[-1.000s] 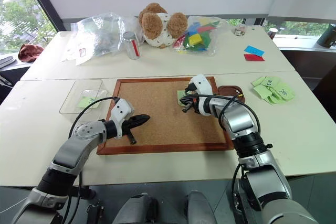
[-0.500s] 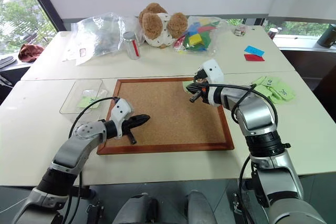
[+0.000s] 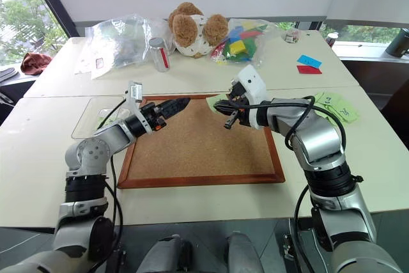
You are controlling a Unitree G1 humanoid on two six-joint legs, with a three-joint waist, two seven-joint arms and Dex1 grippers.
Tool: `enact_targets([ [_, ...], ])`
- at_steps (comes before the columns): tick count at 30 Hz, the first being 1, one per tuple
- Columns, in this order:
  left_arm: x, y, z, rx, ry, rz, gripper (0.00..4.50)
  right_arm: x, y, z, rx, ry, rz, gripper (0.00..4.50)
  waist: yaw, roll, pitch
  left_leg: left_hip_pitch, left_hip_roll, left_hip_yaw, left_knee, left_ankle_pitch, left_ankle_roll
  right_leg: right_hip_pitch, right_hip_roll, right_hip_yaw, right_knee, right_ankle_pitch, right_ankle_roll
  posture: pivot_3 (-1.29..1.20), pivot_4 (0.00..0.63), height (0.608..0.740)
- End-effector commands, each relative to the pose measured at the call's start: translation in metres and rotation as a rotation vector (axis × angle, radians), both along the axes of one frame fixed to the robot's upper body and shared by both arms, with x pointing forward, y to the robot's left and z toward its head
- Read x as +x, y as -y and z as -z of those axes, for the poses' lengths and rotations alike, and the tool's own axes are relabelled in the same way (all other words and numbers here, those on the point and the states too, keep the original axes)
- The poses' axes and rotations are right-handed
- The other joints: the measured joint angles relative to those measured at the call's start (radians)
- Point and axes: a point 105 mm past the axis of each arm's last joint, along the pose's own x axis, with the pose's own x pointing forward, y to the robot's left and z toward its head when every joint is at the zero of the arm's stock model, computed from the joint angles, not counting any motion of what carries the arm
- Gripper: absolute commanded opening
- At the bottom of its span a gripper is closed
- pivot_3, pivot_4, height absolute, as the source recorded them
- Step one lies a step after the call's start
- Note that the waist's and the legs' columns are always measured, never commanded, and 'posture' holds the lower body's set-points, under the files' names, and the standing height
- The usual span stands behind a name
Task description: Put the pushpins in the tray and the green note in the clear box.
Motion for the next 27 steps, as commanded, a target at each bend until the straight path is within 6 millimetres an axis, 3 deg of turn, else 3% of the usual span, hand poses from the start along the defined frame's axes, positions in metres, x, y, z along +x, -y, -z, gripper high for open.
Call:
enact_targets([
  [1,0.005,0.007,-0.013,-0.134,-0.067,0.003,4.44,-0.014,-0.014,-0.018,-0.001,0.064,-0.088,0.00,0.001,-0.001,0.000,0.000,0.000,0.000,0.000,0.000,0.000,0.000,0.000,0.000,0.000,0.000,0.000,0.00,0.150,0.740],
  [10,-0.002,0.047,-0.021,-0.254,-0.192,0.136,4.44,-0.027,-0.028,-0.021,-0.005,0.073,-0.166,0.00,0.001,-0.001,0.001,0.000,0.000,0.000,0.000,0.004,-0.006,0.000,0.000,0.000,0.000,0.000,0.000,0.00,0.150,0.740],
  [20,-0.012,0.055,-0.020,-0.309,-0.257,0.172,4.44,-0.022,-0.027,-0.022,-0.005,0.084,-0.143,0.00,0.001,-0.001,0.001,0.000,0.000,0.000,0.000,0.004,-0.007,0.000,0.000,0.000,0.000,0.000,0.000,0.00,0.150,0.740],
  [24,-0.013,0.055,-0.020,-0.334,-0.271,0.172,3.18,-0.020,-0.025,-0.023,-0.007,0.089,-0.131,0.00,0.001,-0.001,0.001,0.000,0.000,0.000,0.000,0.004,-0.007,0.000,0.000,0.000,0.000,0.000,0.000,0.00,0.150,0.740],
  [27,-0.015,0.056,-0.021,-0.358,-0.286,0.177,1.60,-0.019,-0.024,-0.023,-0.010,0.093,-0.126,0.00,0.001,-0.001,0.001,0.000,0.000,0.000,0.000,0.004,-0.007,0.000,0.000,0.000,0.000,0.000,0.000,0.00,0.150,0.740],
])
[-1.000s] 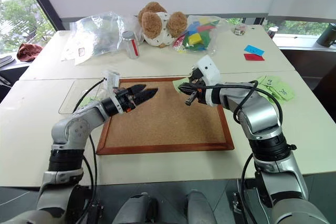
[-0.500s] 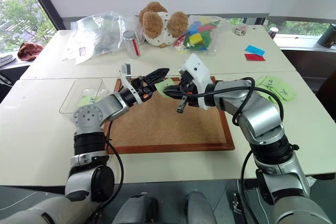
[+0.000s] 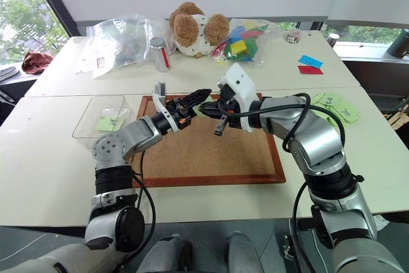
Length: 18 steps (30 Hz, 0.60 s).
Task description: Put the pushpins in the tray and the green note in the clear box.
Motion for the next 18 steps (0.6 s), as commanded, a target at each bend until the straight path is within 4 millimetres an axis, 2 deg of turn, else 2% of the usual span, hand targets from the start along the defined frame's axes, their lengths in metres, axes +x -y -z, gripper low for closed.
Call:
enact_targets([
  [1,-0.006,0.002,-0.015,-0.054,0.035,0.014,1.14,0.000,-0.001,-0.014,-0.001,0.060,-0.008,0.00,0.001,0.000,0.000,0.000,0.000,0.000,0.000,0.000,0.000,0.000,0.000,0.000,0.000,0.000,0.000,0.00,0.150,0.740],
  [3,-0.007,0.002,-0.015,-0.065,0.028,0.017,0.06,0.000,-0.001,-0.014,0.001,0.060,-0.007,0.00,0.000,0.000,0.000,0.000,0.000,0.000,0.000,0.000,0.000,0.000,0.000,0.000,0.000,0.000,0.000,0.00,0.150,0.740],
  [18,-0.003,-0.005,-0.012,-0.034,0.040,-0.017,0.06,0.001,0.003,-0.029,0.011,0.098,0.018,0.00,0.000,0.000,0.000,0.000,0.000,0.000,0.000,0.000,0.000,0.000,0.000,0.000,0.000,0.000,0.000,0.00,0.150,0.740],
])
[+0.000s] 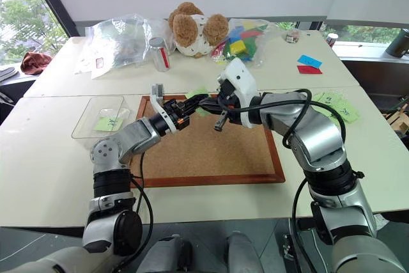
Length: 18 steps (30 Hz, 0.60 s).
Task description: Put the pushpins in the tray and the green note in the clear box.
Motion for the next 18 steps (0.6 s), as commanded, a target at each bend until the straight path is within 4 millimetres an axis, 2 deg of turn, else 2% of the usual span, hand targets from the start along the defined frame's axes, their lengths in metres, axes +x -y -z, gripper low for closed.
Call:
enact_targets([
  [1,-0.002,0.001,-0.006,0.002,0.044,0.003,0.06,-0.004,0.003,-0.021,0.011,0.075,0.002,0.00,0.002,0.000,0.000,0.000,0.000,0.000,0.000,0.000,0.000,0.000,0.000,0.000,0.000,0.000,0.000,0.00,0.150,0.740],
  [5,-0.002,0.001,-0.002,0.009,0.041,0.000,0.06,-0.003,0.006,-0.029,0.016,0.093,0.023,0.00,0.001,0.000,0.000,0.000,0.000,0.000,0.000,0.000,0.000,0.000,0.000,0.000,0.000,0.000,0.000,0.00,0.150,0.740],
  [8,0.000,-0.002,-0.002,0.008,0.040,-0.013,0.06,0.001,0.014,-0.034,0.028,0.101,0.062,0.00,0.001,0.000,0.000,0.000,0.000,0.000,0.000,0.000,0.000,0.000,0.000,0.000,0.000,0.000,0.000,0.00,0.150,0.740],
  [9,0.001,-0.004,-0.003,0.005,0.042,-0.020,0.06,0.005,0.022,-0.036,0.034,0.100,0.092,0.00,0.001,0.000,0.000,0.000,0.000,0.000,0.000,0.000,0.000,0.000,0.000,0.000,0.000,0.000,0.000,0.00,0.150,0.740],
  [13,0.003,-0.011,-0.008,-0.007,0.057,-0.044,0.06,0.028,0.071,-0.031,0.044,0.066,0.281,0.00,0.004,0.000,0.000,0.000,0.000,0.000,0.000,0.000,0.000,0.000,0.000,0.000,-0.001,0.000,0.000,0.00,0.150,0.740],
  [17,0.003,-0.015,-0.009,-0.002,0.071,-0.056,0.06,0.057,0.135,0.001,0.005,-0.001,0.538,0.00,0.004,-0.001,0.000,0.000,0.000,0.000,0.000,0.000,0.000,0.001,0.000,0.000,-0.001,0.000,0.000,0.00,0.150,0.740],
  [18,0.003,-0.015,-0.009,-0.001,0.072,-0.057,0.06,0.062,0.146,0.008,0.013,-0.020,0.579,0.00,0.003,-0.001,0.000,0.000,0.000,0.000,0.000,0.000,0.000,0.001,0.000,0.000,-0.001,0.000,0.000,0.00,0.150,0.740],
])
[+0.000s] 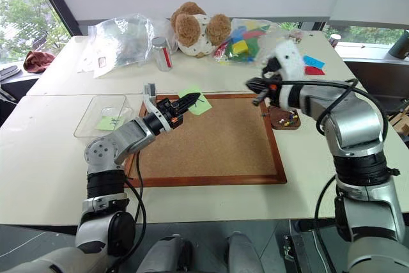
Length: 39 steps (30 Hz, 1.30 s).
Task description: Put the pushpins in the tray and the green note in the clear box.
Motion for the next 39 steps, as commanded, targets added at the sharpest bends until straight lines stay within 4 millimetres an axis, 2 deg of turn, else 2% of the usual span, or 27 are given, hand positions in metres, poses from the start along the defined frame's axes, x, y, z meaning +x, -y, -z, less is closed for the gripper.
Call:
enact_targets([
  [1,-0.003,-0.001,-0.012,-0.028,0.054,0.003,0.06,0.016,0.043,0.011,0.005,0.001,0.162,0.00,-0.002,0.000,0.000,0.000,0.000,0.000,0.000,0.000,0.000,0.000,0.000,0.000,0.000,0.000,0.000,0.00,0.150,0.740],
  [8,-0.005,0.000,-0.011,-0.018,0.066,0.006,0.06,0.031,0.062,0.046,-0.017,-0.070,0.207,0.00,-0.006,0.000,0.000,0.000,0.000,0.001,-0.001,0.000,0.000,-0.001,0.001,0.001,0.001,0.000,0.000,0.00,0.150,0.740],
  [15,-0.007,-0.001,-0.010,-0.004,0.076,-0.005,0.06,0.039,0.070,0.065,-0.010,-0.114,0.220,0.00,-0.003,0.000,0.000,0.000,0.000,0.001,0.000,0.000,0.000,0.000,0.001,0.001,0.000,0.000,0.000,0.00,0.150,0.740],
  [18,-0.007,-0.002,-0.009,-0.001,0.078,-0.011,0.00,0.040,0.072,0.066,-0.019,-0.112,0.227,0.94,-0.003,0.000,0.000,0.000,0.000,0.001,0.000,0.000,-0.001,0.000,0.001,0.001,0.000,0.000,0.000,0.00,0.150,0.740],
  [25,-0.007,-0.004,-0.009,0.008,0.085,-0.023,0.00,0.040,0.071,0.053,-0.017,-0.087,0.215,4.29,-0.004,0.000,0.000,0.000,0.000,0.001,0.000,0.000,-0.001,0.000,0.001,0.001,0.001,0.000,0.000,0.00,0.150,0.740],
  [33,-0.005,-0.007,-0.011,0.021,0.103,-0.039,0.00,0.036,0.065,0.046,-0.007,-0.079,0.182,4.29,-0.003,0.000,0.000,0.000,0.000,0.001,0.000,0.001,-0.001,0.000,0.001,0.001,0.000,0.000,0.000,0.00,0.150,0.740],
  [35,-0.004,-0.010,-0.013,0.026,0.116,-0.059,0.00,0.032,0.057,0.037,0.009,-0.065,0.136,4.29,-0.003,0.000,0.000,0.000,0.000,0.001,0.000,0.000,-0.001,0.000,0.001,0.001,0.000,0.000,0.000,0.00,0.150,0.740],
  [39,-0.004,-0.022,-0.028,0.043,0.174,-0.118,0.00,0.014,0.018,0.014,0.031,-0.015,-0.071,4.29,-0.004,0.000,0.000,0.000,0.000,0.000,0.000,0.000,-0.001,-0.001,0.001,0.001,0.000,0.000,0.000,0.00,0.150,0.740],
])
